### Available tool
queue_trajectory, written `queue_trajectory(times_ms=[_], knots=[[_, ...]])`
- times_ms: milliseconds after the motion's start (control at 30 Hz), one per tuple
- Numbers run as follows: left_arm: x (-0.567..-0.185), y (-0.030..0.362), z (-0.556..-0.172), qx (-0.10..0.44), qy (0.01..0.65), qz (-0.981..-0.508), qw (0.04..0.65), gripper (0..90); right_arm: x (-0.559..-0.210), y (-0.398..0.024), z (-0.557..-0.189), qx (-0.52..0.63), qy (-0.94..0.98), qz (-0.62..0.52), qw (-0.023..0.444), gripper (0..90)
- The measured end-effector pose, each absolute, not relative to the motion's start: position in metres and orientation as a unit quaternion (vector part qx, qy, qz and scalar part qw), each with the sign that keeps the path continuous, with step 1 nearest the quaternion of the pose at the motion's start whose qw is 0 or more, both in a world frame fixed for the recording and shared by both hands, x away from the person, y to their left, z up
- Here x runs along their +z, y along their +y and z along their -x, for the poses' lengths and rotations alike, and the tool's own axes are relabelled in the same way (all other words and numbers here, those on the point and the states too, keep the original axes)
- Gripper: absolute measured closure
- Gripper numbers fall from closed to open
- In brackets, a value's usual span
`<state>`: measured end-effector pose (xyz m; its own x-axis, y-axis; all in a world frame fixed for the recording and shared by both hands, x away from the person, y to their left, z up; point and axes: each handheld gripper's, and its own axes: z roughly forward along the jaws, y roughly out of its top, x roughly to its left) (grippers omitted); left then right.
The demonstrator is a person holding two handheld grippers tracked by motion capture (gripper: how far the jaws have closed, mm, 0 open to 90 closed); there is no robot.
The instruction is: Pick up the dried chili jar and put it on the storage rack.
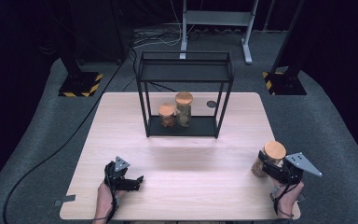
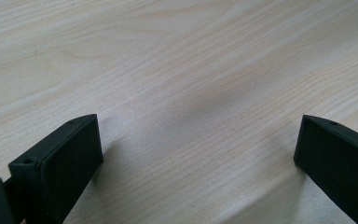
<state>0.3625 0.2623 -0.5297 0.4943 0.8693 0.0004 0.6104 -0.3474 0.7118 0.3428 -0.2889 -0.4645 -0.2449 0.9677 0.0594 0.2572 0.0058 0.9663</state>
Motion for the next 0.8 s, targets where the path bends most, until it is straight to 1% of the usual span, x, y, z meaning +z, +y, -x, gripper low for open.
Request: queue_trajectory(times_ms=[233, 800], knots=[[-0.53, 0.262, -0.362, 0.194, 0.464, -0.797, 0.333, 0.1, -0.457, -0.283, -0.34, 0.501, 0.617, -0.49, 0.358, 24.3], [-0.53, 0.262, -0.362, 0.194, 0.464, -0.797, 0.333, 0.2, -0.451, -0.266, -0.34, 0.505, 0.632, -0.472, 0.35, 24.3]])
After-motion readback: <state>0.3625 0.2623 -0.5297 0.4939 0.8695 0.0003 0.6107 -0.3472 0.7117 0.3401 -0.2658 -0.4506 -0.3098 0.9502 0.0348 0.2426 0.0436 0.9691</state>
